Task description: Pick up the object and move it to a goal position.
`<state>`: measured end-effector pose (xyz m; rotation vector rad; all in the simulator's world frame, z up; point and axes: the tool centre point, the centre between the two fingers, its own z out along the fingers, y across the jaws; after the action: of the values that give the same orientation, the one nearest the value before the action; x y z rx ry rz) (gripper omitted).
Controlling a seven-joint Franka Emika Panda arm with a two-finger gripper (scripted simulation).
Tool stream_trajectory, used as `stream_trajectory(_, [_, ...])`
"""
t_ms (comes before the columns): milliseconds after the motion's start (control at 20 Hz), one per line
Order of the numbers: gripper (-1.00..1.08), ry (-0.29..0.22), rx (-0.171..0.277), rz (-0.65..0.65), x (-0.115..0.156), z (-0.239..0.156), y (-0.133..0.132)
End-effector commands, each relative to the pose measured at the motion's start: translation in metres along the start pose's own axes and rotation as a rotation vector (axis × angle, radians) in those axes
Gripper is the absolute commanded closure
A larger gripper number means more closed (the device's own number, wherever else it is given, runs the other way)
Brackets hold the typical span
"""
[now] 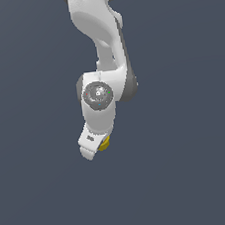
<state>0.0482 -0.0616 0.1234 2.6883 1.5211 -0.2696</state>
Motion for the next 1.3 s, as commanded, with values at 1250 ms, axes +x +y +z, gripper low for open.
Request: stream_trajectory(1250, [-0.20,-0.045,0.037,-0.322,-0.013,0.030,0.021])
